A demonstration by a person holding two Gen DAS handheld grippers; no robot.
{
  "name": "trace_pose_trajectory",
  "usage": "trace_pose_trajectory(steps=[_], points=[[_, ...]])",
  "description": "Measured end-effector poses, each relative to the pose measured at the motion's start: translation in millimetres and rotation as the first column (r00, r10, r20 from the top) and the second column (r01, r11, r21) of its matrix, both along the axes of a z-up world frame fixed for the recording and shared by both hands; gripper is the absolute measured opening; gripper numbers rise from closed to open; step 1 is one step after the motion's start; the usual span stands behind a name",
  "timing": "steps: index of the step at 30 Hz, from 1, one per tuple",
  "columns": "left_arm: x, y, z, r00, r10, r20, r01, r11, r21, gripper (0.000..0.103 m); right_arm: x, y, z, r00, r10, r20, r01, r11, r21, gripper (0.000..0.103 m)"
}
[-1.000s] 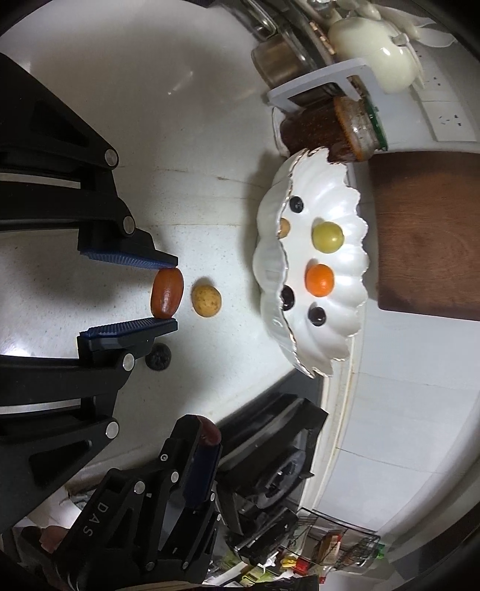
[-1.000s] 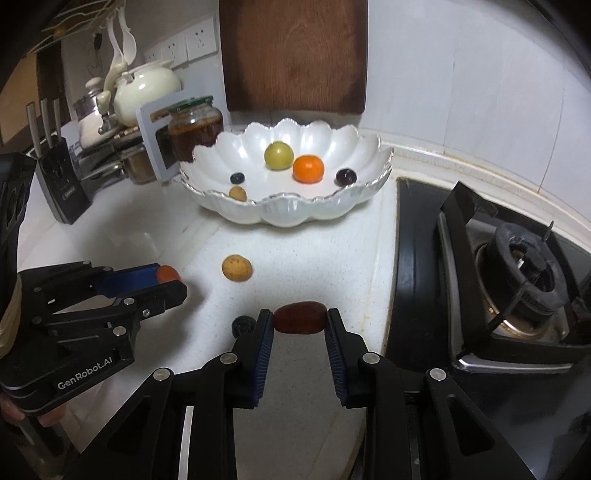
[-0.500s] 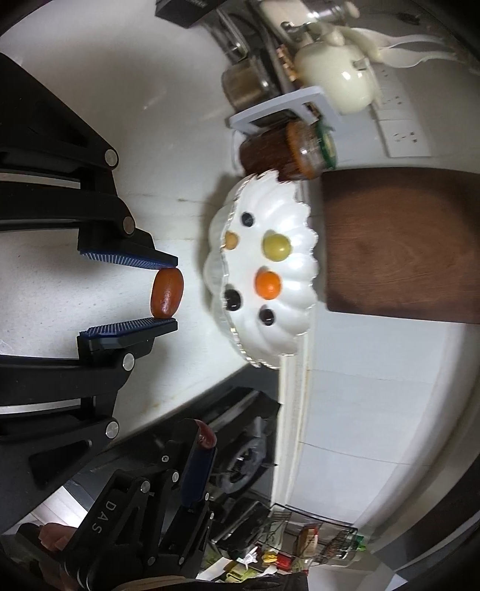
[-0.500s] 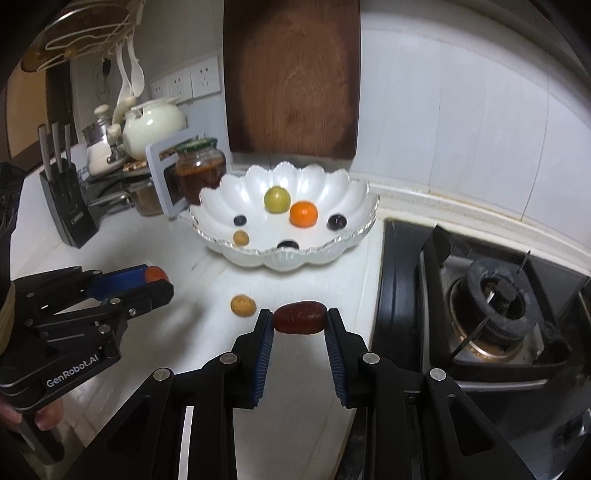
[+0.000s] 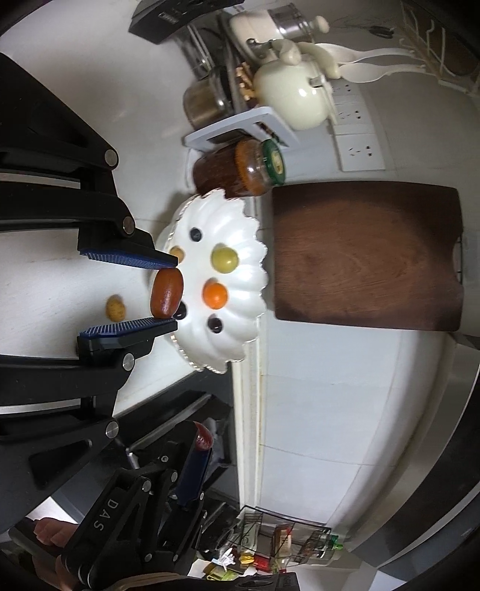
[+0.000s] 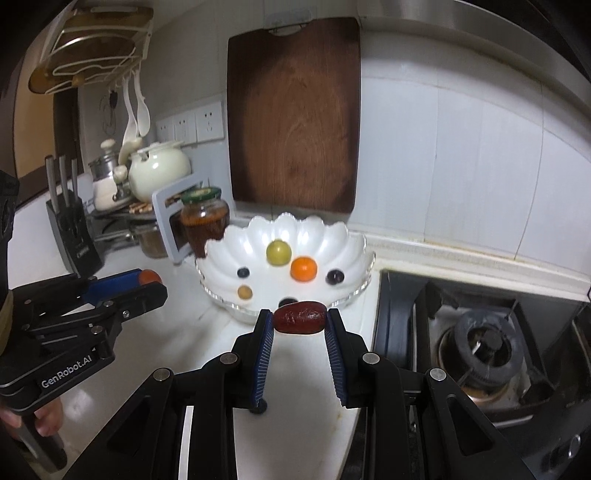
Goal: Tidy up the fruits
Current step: 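Carry both red dates up over the white bowl with both grippers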
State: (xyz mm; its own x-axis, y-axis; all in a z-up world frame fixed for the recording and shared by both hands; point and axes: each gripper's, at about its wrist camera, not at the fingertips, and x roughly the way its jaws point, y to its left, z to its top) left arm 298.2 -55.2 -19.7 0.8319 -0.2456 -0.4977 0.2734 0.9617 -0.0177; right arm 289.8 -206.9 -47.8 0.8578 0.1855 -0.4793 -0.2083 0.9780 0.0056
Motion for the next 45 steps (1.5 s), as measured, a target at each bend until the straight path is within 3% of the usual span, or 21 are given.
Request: trace_pose_trajectory(steps=[11,18,27,34,45], points=[[23,4,20,0.998,0.016,0.056,-0.016,1.000,-0.007,0.027,27,0,19,0.999,-0.006,0.045,0.004,0.999,0.033,0.030],[45,8,27,0.999,0.021,0.045,-0.020,1.000,-0.021,0.027,46,2,24,0.999,-0.002,0.043,0.000,0.999,0.044,0.030],[78,2,25,0.998,0.025,0.049,-0.026,0.999,0.034,0.027,80,7,24,1.000,-0.009,0.021,0.008,0.999,0.033,0.030],[110,-4,17,1.000,0.024,-0.003,-0.024,0.999,0.047,0.027,109,5,18,0.999,-0.018,-0.033,0.019,0.999,0.050,0.030],[170,-7,-6,0.985,-0.005,-0.174,0.007,1.000,0.011,0.027,152,5,-1,0.990,-0.027,-0.142,0.035,0.998,0.051,0.030]])
